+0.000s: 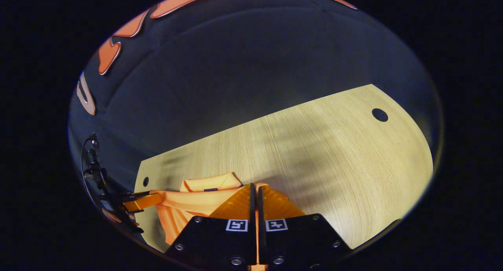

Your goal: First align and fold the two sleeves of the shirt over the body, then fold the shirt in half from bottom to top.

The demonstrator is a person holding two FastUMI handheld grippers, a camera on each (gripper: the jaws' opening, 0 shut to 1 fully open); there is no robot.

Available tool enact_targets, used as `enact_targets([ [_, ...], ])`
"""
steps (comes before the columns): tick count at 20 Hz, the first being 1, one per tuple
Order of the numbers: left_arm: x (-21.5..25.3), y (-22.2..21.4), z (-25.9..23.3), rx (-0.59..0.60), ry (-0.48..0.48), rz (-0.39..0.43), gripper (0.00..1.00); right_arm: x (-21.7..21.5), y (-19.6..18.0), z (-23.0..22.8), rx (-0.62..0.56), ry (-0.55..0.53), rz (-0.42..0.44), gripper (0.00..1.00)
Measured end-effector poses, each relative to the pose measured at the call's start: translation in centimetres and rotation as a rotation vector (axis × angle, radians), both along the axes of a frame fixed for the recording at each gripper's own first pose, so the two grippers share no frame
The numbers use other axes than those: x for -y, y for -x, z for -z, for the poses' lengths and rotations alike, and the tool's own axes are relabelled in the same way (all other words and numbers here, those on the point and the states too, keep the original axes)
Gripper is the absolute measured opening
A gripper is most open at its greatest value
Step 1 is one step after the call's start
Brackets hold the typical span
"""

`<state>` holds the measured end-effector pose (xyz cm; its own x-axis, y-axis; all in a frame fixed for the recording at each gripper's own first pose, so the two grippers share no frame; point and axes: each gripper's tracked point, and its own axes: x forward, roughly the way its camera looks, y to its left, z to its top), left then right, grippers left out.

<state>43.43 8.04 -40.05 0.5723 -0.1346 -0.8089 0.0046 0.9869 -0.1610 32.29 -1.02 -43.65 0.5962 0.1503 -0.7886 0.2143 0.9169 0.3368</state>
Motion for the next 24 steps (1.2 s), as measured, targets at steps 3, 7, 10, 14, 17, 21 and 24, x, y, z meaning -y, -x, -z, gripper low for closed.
enact_targets([
  [3,-2.2,-0.1,-1.9,0.058,-0.100,-0.049,1.00,1.3,-0.1,-1.0,0.037,0.061,-0.005,0.53],
  [7,-3.4,3.0,-7.3,0.121,-0.090,-0.101,0.99,1.8,1.2,-5.6,0.140,0.095,-0.039,0.96],
  [10,-2.6,6.2,-11.3,0.204,-0.111,-0.118,0.98,2.1,2.6,-9.7,0.240,0.110,-0.063,0.99],
  [14,-0.9,11.5,-15.8,0.292,-0.104,-0.140,0.98,1.8,6.2,-14.1,0.330,0.147,-0.121,0.99],
  [17,1.2,15.2,-18.8,0.369,-0.111,-0.147,0.98,1.9,9.7,-17.5,0.409,0.179,-0.156,0.99],
  [21,2.3,20.2,-23.4,0.501,-0.132,-0.156,0.98,1.7,14.4,-21.4,0.509,0.216,-0.204,0.98],
  [24,3.5,24.0,-25.7,0.604,-0.155,-0.168,0.98,0.4,17.8,-23.7,0.568,0.199,-0.264,0.98],
])
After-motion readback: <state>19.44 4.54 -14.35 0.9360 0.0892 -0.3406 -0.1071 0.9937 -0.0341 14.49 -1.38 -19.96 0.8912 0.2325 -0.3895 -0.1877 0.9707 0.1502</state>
